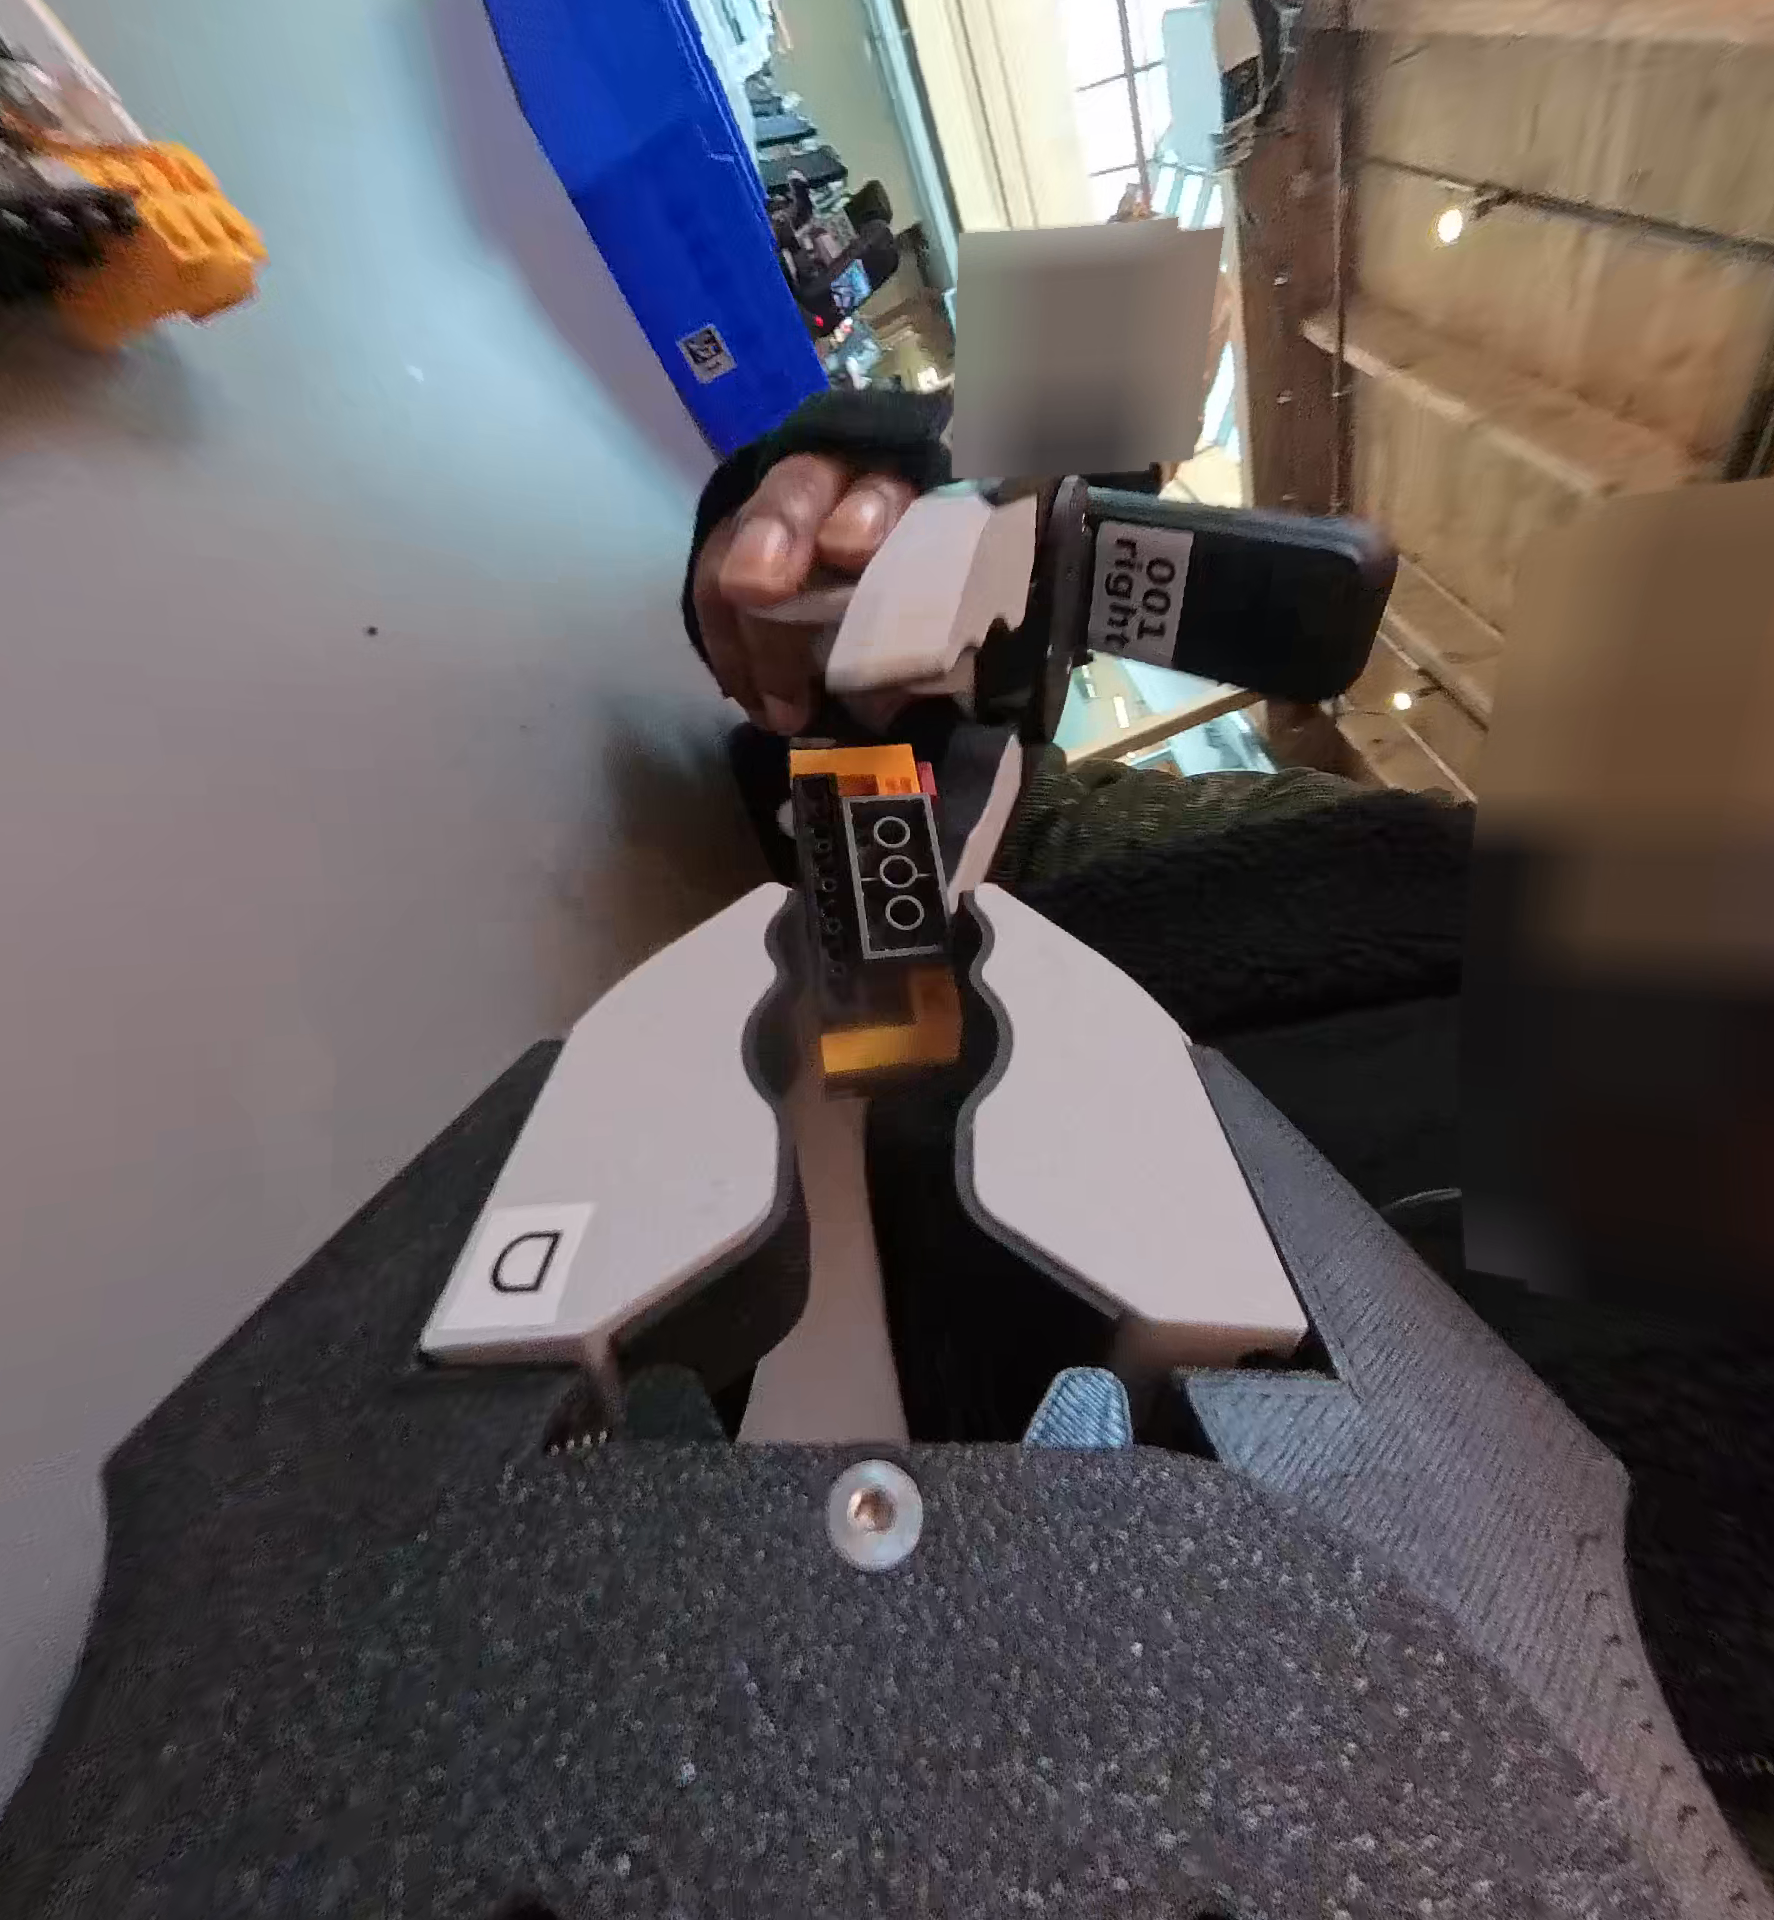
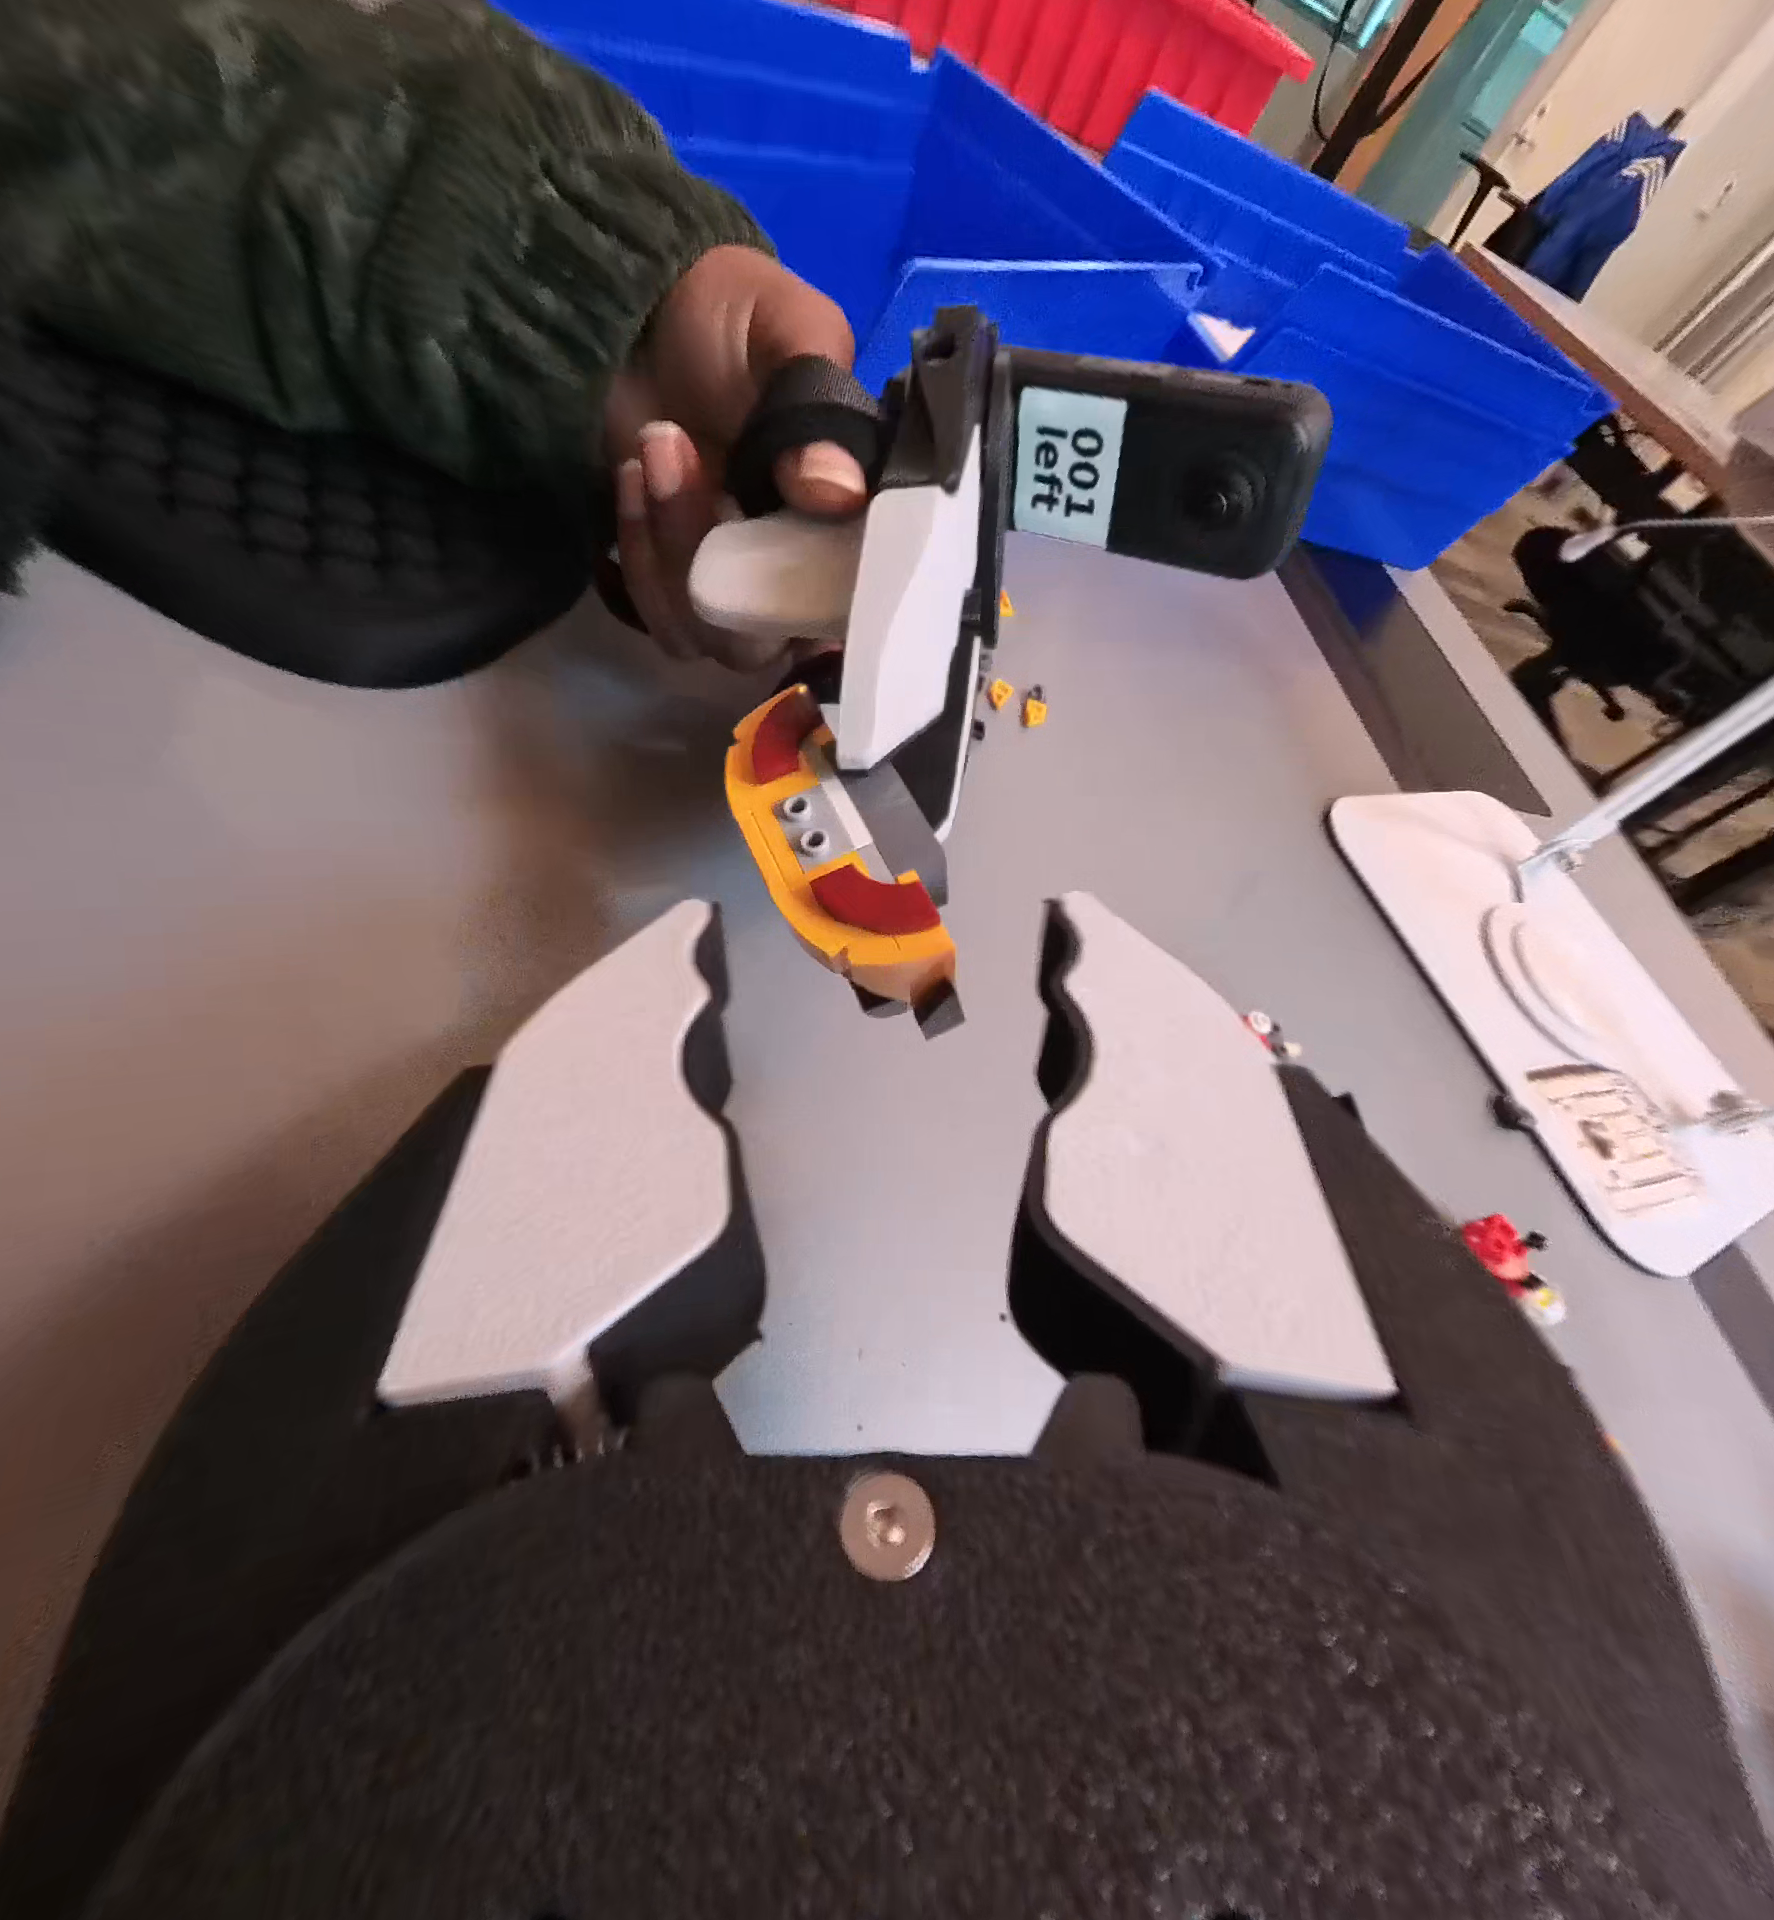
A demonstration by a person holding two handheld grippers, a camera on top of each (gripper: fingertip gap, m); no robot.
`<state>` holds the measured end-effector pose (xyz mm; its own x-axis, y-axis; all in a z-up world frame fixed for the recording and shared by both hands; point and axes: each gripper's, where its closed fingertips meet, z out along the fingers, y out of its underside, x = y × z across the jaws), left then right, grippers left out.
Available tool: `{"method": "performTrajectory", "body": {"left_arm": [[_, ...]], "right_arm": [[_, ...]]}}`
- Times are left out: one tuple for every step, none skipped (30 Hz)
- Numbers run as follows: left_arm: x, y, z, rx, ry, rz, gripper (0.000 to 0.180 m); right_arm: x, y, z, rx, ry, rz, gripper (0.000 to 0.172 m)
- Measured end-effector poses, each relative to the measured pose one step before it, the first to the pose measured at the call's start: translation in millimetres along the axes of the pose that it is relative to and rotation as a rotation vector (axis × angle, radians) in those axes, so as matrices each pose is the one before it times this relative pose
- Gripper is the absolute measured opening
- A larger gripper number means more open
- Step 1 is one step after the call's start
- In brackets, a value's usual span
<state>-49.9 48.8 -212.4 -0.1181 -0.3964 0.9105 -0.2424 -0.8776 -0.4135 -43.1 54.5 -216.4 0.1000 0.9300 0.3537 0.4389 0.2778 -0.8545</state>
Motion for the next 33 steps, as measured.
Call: {"method": "performTrajectory", "body": {"left_arm": [[-0.77,0.81,2.33,-0.0034,0.0013,-0.0124,0.027],[-2.11,-0.09,0.35,0.0005,-0.0123,-0.0023,0.026],[-4.95,-0.61,-1.37,0.0011,-0.0454,0.0226,0.026],[-4.14,-2.86,-2.84,0.0121,-0.0602,0.0579,0.033],[2.19,-3.57,-3.22,0.0133,-0.0327,0.0761,0.04],[2.87,-2.17,-2.54,-0.0009,-0.0382,0.0902,0.047],[-1.23,2.44,-0.22,-0.0333,-0.067,0.111,0.047],[-3.44,6.86,2.78,-0.0573,-0.0752,0.1215,0.047],[-4.15,8.92,6.17,-0.0627,-0.0715,0.104,0.05],[-1.65,10.02,8.15,-0.0675,-0.0471,0.07,0.051],[-0.91,9.09,8.52,-0.0622,-0.0344,0.04,0.049],[-3.66,7.93,6.92,-0.0568,-0.0461,0.0261,0.039],[-8.29,5.23,4.75,-0.0401,-0.0721,0.0162,0.037],[-7.49,4.0,2.32,-0.0346,-0.0579,0.0015,0.036],[-7.72,3.74,0.78,-0.0314,-0.0501,-0.0194,0.035],[-7.01,2.35,0.49,-0.0141,-0.0397,-0.0281,0.033],[-2.16,-0.42,0.27,0.0077,-0.0063,-0.0344,0.033],[0.07,-0.29,0.28,0.004,0.0062,-0.0319,0.033],[-0.03,0.0,0.24,0.0003,0.0028,-0.0133,0.034],[-0.77,0.45,0.69,-0.0034,-0.0053,-0.0003,0.037],[-0.39,-0.9,-0.2,0.0051,-0.0024,0.0097,0.045],[0.22,-0.6,-1.17,0.0014,0.0044,0.0054,0.054],[0.86,-2.09,-2.57,0.0108,0.01,-0.0017,0.057],[1.26,-4.84,-4.02,0.0303,0.011,-0.0026,0.059],[0.74,-6.02,-4.9,0.0376,0.0043,0.0004,0.06],[-0.9,-6.27,-4.96,0.0374,-0.0071,0.0058,0.06],[-2.99,-6.28,-4.66,0.0385,-0.0212,0.011,0.06],[-4.15,-5.77,-4.2,0.0364,-0.0271,0.0109,0.058],[-4.04,-4.61,-3.5,0.0311,-0.0237,0.0076,0.056],[-3.85,-3.79,-2.7,0.0284,-0.0204,0.0043,0.054],[-3.96,-2.88,-2.0,0.026,-0.0195,0.0012,0.053],[-3.6,-1.59,-1.42,0.0198,-0.0162,-0.0004,0.05],[-3.13,-0.58,-0.96,0.0129,-0.0127,-0.0003,0.048]], "right_arm": [[-1.43,1.02,1.02,-0.0112,0.0116,-0.027,0.04],[-3.86,1.76,-0.18,-0.0111,-0.0147,-0.0129,0.032],[-3.16,3.99,-0.18,-0.0253,-0.0304,0.0199,0.03],[-1.58,5.64,0.05,-0.0322,-0.0406,0.0615,0.03],[-0.23,6.2,0.22,-0.028,-0.0428,0.0745,0.03],[-0.23,6.13,0.49,-0.019,-0.0443,0.0585,0.03],[0.82,4.61,0.93,-0.0045,-0.0315,0.0373,0.03],[-0.67,4.57,2.04,-0.0107,-0.0407,0.0241,0.03],[-0.31,3.55,2.7,-0.0104,-0.0358,0.0122,0.03],[0.67,1.18,2.99,0.0011,-0.0246,0.0014,0.03],[-0.01,0.9,3.16,-0.0021,-0.0277,-0.002,0.03],[2.28,2.89,3.52,-0.02,-0.0115,-0.0008,0.03],[5.15,4.06,3.24,-0.0279,0.0142,-0.0046,0.031],[7.84,4.35,2.42,-0.0256,0.0411,-0.001,0.032],[7.31,2.03,0.11,-0.0048,0.0423,0.0091,0.035],[5.06,0.01,-2.78,0.0107,0.0237,0.0152,0.039],[7.33,-2.16,-5.35,0.0233,0.0359,0.0192,0.043],[9.74,-4.11,-6.84,0.0342,0.0481,0.0165,0.044],[11.15,-6.01,-7.13,0.039,0.0537,0.0174,0.045],[12.92,-7.57,-6.56,0.0379,0.0611,0.0169,0.045],[14.85,-8.74,-5.49,0.0345,0.0722,0.0076,0.045],[15.37,-8.85,-4.29,0.024,0.0721,-0.0057,0.045],[17.23,-9.13,-2.73,0.015,0.0795,-0.0167,0.044],[18.85,-10.18,-0.45,0.0089,0.0816,-0.0239,0.044],[19.59,-11.34,2.4,0.0037,0.0771,-0.0218,0.044],[20.01,-13.93,5.36,0.012,0.0695,-0.0135,0.044],[20.37,-15.4,8.75,0.0186,0.0629,-0.0049,0.043],[21.41,-14.32,12.57,0.0113,0.065,-0.008,0.041],[20.84,-12.41,16.46,0.0067,0.0616,-0.0178,0.04],[18.54,-8.99,19.63,-0.0046,0.0512,-0.0166,0.041],[15.12,-4.89,21.25,-0.0195,0.0409,-0.0117,0.041],[10.28,-3.15,20.82,-0.0206,0.0238,-0.0012,0.041],[6.42,-2.43,18.68,-0.0158,0.0145,0.0,0.041]]}}
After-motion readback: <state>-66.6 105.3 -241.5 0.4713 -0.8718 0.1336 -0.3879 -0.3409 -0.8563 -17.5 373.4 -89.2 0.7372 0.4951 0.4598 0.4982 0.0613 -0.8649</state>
